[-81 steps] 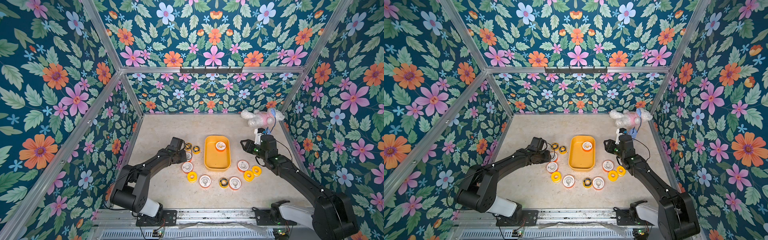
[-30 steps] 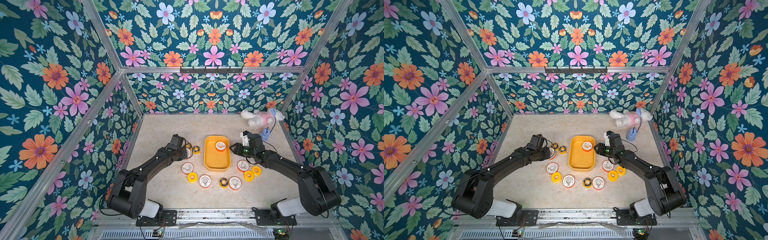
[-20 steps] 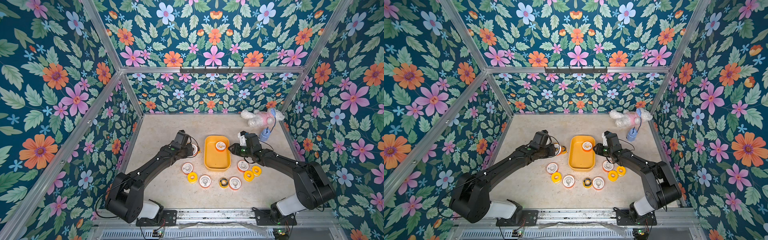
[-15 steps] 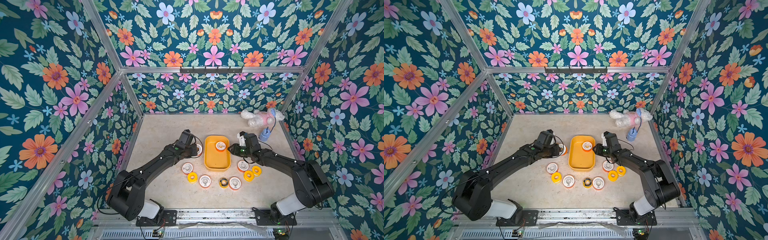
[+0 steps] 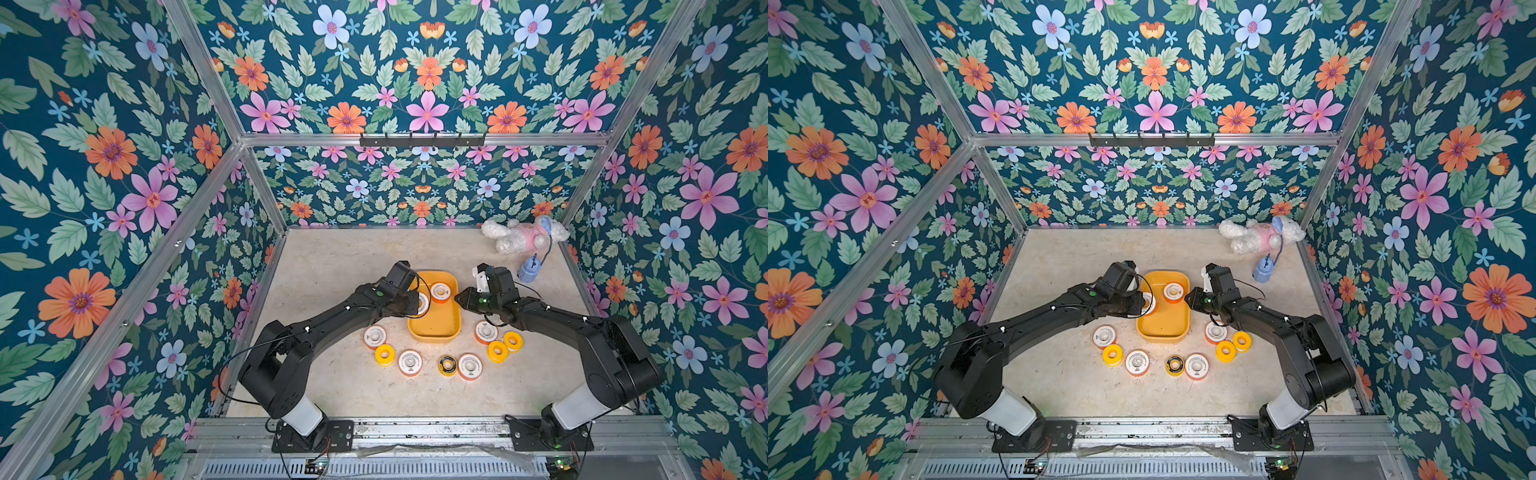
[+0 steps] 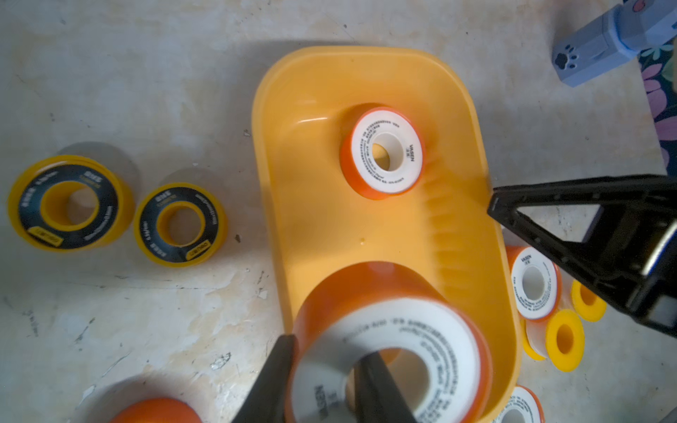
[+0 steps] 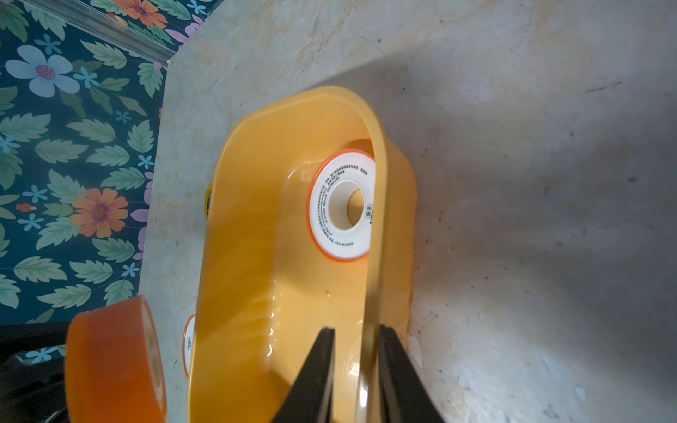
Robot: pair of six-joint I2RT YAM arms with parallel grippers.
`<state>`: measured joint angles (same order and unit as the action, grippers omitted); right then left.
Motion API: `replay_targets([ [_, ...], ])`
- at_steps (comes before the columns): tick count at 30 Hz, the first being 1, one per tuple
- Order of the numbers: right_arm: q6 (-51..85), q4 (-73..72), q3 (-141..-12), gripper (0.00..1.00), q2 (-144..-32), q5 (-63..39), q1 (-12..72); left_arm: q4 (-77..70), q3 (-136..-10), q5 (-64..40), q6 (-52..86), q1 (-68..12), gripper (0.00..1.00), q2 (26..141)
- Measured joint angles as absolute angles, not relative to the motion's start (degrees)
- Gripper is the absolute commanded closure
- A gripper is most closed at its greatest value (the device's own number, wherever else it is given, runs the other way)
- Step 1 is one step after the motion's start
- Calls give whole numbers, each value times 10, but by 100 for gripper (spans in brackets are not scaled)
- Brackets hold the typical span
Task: Put the sealing tape into the storage box
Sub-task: Place the sealing tape in the storage box.
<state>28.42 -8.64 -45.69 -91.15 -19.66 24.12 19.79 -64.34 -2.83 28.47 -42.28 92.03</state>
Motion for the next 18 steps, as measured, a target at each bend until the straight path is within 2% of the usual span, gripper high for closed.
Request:
replay_targets([
  [18,288,-91,-457,74,-921,-210,242,202,-717,-47,270,-454,73,1048],
])
